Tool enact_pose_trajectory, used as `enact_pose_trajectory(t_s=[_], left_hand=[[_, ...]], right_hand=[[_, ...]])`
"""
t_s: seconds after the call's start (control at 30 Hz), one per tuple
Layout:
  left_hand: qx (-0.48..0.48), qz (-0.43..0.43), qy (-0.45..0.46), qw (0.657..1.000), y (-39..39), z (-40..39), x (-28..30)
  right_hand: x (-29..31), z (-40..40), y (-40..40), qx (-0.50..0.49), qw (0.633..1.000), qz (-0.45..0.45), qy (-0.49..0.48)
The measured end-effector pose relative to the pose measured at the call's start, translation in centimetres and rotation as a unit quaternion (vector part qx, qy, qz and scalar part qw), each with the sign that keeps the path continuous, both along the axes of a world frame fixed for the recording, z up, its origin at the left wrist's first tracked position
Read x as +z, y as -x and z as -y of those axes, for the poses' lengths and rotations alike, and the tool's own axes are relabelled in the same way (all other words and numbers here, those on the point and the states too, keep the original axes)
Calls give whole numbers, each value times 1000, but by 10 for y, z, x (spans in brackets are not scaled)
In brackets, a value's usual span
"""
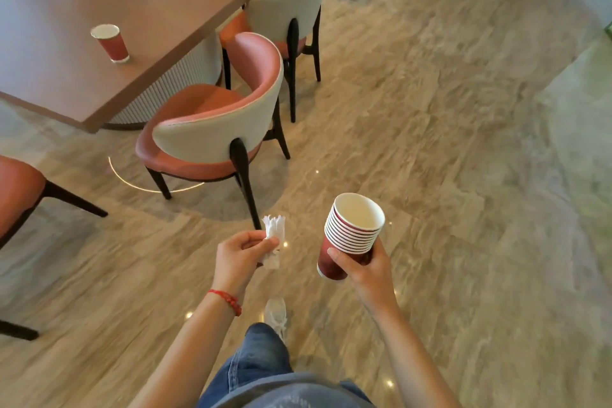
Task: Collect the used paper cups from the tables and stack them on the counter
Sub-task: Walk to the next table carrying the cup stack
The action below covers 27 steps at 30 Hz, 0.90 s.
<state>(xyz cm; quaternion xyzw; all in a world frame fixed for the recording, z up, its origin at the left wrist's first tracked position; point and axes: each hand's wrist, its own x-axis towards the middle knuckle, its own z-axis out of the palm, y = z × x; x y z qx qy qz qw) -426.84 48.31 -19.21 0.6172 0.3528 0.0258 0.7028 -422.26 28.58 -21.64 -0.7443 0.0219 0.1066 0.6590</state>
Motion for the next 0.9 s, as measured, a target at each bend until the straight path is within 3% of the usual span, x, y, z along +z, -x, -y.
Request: enact_pose_trajectory(t_s=[0.5,0.9], left_hand=[[22,-25,-16,999,-165,-75,2],[204,-19,13,979,-229,-113,4]], right_hand=[[5,-85,-173,57,998,-6,5],[12,-155,-299,253,967,3,14]])
